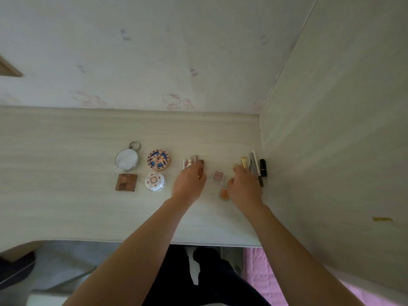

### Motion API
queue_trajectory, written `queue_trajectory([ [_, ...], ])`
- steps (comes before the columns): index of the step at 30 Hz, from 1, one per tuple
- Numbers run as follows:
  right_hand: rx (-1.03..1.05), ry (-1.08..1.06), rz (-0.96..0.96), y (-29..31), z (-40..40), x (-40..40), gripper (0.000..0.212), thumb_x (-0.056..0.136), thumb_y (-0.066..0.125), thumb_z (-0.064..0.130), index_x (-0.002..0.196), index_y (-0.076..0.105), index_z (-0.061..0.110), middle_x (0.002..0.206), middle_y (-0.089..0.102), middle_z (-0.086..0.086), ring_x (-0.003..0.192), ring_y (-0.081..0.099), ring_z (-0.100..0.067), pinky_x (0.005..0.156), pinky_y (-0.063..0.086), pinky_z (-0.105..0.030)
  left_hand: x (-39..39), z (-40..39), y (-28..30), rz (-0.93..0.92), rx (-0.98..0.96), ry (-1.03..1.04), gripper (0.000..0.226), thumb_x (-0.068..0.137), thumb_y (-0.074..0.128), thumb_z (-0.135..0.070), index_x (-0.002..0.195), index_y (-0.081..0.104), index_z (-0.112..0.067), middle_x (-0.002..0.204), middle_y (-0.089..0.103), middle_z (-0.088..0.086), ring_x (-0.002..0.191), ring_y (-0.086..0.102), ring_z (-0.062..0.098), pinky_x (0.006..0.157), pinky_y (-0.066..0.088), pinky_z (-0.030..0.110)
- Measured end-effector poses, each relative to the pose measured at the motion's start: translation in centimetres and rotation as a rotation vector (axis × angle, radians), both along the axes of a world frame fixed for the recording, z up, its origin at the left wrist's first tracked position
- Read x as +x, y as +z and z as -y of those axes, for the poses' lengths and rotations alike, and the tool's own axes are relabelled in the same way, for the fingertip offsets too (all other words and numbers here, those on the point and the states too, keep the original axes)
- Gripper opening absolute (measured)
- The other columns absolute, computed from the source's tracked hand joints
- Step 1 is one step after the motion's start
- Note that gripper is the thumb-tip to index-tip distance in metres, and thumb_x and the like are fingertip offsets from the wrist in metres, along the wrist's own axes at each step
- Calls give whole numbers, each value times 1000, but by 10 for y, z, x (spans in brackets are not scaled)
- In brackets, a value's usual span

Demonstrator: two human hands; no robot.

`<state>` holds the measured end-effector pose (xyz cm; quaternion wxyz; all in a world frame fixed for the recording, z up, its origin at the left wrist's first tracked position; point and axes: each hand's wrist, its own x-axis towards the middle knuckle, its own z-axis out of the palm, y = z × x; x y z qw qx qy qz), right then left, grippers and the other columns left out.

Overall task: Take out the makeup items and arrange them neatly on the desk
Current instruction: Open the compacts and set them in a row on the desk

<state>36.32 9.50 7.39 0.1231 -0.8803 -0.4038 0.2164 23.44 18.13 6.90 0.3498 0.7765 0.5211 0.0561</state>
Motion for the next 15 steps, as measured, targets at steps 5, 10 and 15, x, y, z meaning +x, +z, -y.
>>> queue_trajectory([
  [5, -3, 167, 90, 3, -24, -29, 34, 96, 44, 21, 126, 48, 8, 121, 57, -12, 111, 54, -28, 90, 46, -38, -46, -24, -3, -52, 169, -77, 28, 94, 48, -22, 121, 55, -18, 111, 61, 2, 104, 56, 23, 77, 49, 36],
  [10, -27, 250, 122, -1, -51, -63, 35, 93, 45, 17, 127, 46, 9, 123, 55, -10, 113, 50, -26, 98, 41, -36, -91, -66, -7, -127, 343, -226, 30, 92, 51, -16, 121, 58, -11, 115, 62, 4, 113, 50, 24, 87, 47, 37],
  [15, -55, 195, 136, -7, -84, -103, 41, 95, 40, 18, 135, 40, 9, 132, 50, -9, 123, 43, -24, 103, 35, -33, -138, -110, -9, -113, 376, -333, 26, 88, 57, -11, 113, 63, -7, 107, 64, 6, 110, 54, 26, 85, 48, 37],
])
